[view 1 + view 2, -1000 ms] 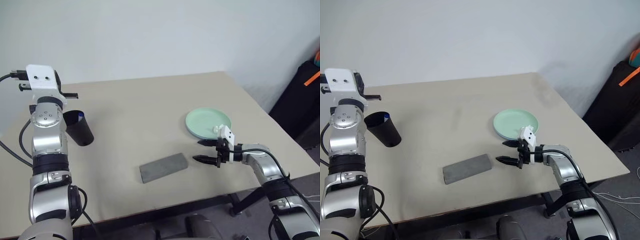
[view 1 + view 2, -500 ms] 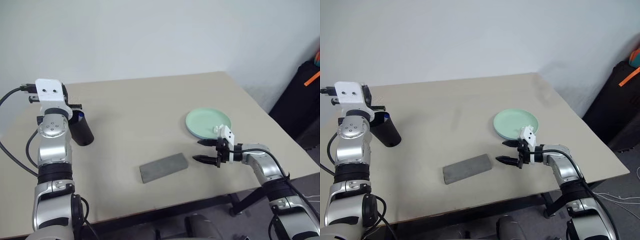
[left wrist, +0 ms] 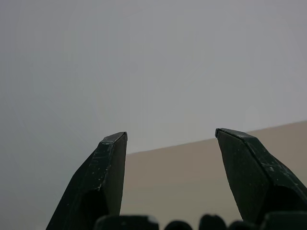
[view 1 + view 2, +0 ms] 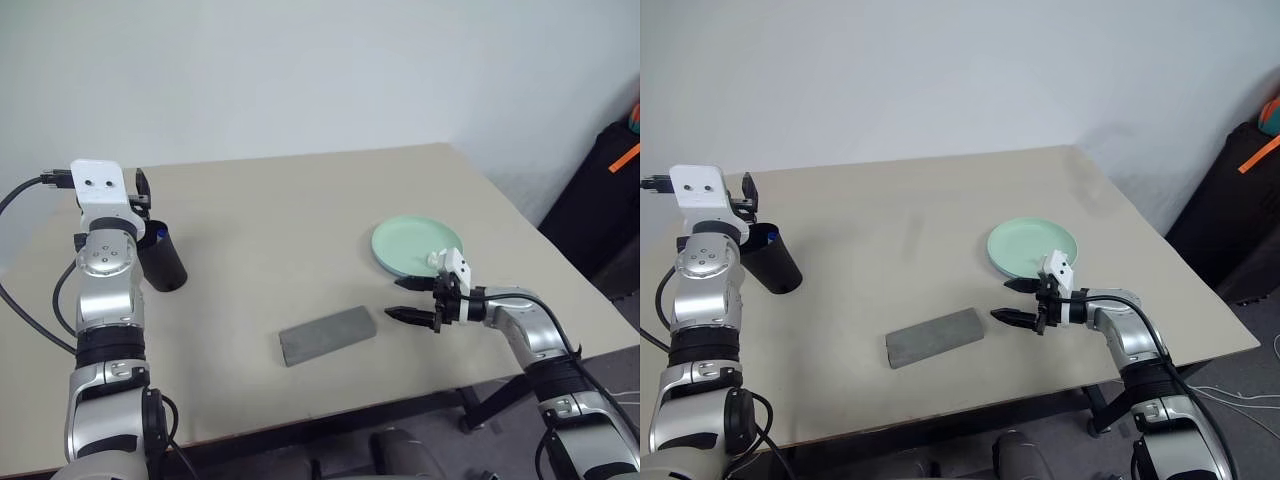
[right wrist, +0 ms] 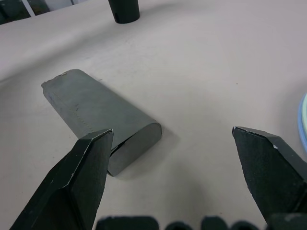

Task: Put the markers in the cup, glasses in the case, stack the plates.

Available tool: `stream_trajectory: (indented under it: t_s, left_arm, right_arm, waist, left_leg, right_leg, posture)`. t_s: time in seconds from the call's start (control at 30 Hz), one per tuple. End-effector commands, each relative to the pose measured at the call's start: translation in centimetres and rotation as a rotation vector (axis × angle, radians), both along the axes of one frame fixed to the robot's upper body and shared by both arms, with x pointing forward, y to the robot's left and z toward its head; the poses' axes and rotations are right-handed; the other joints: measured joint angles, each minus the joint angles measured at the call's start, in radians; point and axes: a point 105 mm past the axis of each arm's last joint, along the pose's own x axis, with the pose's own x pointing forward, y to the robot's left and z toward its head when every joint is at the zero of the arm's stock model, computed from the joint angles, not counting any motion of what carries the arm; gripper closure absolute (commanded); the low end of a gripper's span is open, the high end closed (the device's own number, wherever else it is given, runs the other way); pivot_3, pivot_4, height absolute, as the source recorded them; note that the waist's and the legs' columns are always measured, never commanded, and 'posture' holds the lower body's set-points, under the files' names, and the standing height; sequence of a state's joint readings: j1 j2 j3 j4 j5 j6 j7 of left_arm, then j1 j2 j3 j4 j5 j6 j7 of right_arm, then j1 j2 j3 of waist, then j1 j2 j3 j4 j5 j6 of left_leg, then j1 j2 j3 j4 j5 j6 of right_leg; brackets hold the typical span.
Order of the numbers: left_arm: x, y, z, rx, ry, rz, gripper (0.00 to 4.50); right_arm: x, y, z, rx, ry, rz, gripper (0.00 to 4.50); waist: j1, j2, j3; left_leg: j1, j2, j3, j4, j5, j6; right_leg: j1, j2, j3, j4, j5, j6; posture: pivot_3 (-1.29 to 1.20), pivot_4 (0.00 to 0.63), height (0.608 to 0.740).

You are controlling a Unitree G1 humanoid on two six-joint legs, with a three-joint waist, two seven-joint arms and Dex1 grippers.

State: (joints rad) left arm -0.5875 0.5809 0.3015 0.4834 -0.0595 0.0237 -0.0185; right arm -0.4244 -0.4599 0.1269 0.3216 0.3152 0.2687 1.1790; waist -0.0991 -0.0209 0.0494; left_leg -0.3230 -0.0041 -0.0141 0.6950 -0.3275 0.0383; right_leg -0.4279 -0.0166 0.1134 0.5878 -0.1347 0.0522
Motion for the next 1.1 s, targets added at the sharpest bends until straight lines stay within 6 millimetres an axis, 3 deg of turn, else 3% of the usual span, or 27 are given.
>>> stream_trajectory:
  t_s: [0.03,0.27,0.53,0.7,0.9,1.1]
  left_arm:
    - [0.2,-1.8,3.0,-0.034,-0.117,-0.099,1.41]
    - [0.4,-7.8,3.6,-0.081,-0.12,-0.426,1.41]
    - [-1.1,-13.3,-0.3,-0.048,0.055,-0.752,1.41]
    - [-2.1,-15.0,-4.4,-0.003,0.225,-0.896,1.41]
    - [-3.4,-15.4,-8.5,0.022,0.378,-0.999,1.41]
    - [-3.1,-15.7,-10.5,0.042,0.411,-0.996,1.41]
  right_arm:
    - [1.0,0.1,2.4,0.035,-0.086,-0.014,0.19]
    - [2.8,-0.5,3.5,0.059,-0.15,-0.116,0.19]
    - [4.6,-3.6,5.0,0.045,-0.254,-0.3,0.19]
    - [4.5,-5.5,4.7,0.016,-0.261,-0.357,0.19]
    - [3.8,-7.0,4.0,-0.018,-0.247,-0.37,0.19]
    - [3.9,-9.0,3.7,-0.058,-0.242,-0.423,0.19]
  waist:
    - [0.0,0.0,0.0]
    - [-0.001,0.0,0.0]
    - [-0.002,0.0,0.0]
    - [-0.002,0.0,0.0]
    - [-0.003,0.0,0.0]
    - [-0.002,0.0,0.0]
  left_leg:
    - [0.0,0.0,0.0,0.0,0.0,0.0]
    - [-0.001,0.0,0.0,0.001,0.0,0.0]
    - [0.0,0.0,0.001,0.0,0.0,0.0]
    - [0.0,0.0,0.001,0.0,0.0,0.0]
    - [0.0,0.0,0.003,0.0,0.0,0.001]
    - [0.0,0.0,0.004,0.001,0.0,0.001]
  right_leg:
    - [0.0,0.0,0.0,0.0,0.0,0.0]
    - [0.0,0.0,0.0,0.0,0.0,0.0]
    - [0.0,0.001,0.002,0.0,0.0,0.0]
    - [0.0,0.001,0.002,0.0,0.0,0.0]
    - [0.001,0.001,0.004,0.0,-0.001,-0.001]
    - [0.002,0.001,0.005,0.0,-0.002,-0.003]
  posture:
    - [0.0,0.0,0.74]
    - [0.0,0.0,0.74]
    - [0.0,0.0,0.74]
    - [0.0,0.0,0.74]
    - [0.0,0.0,0.74]
    - [0.0,0.0,0.74]
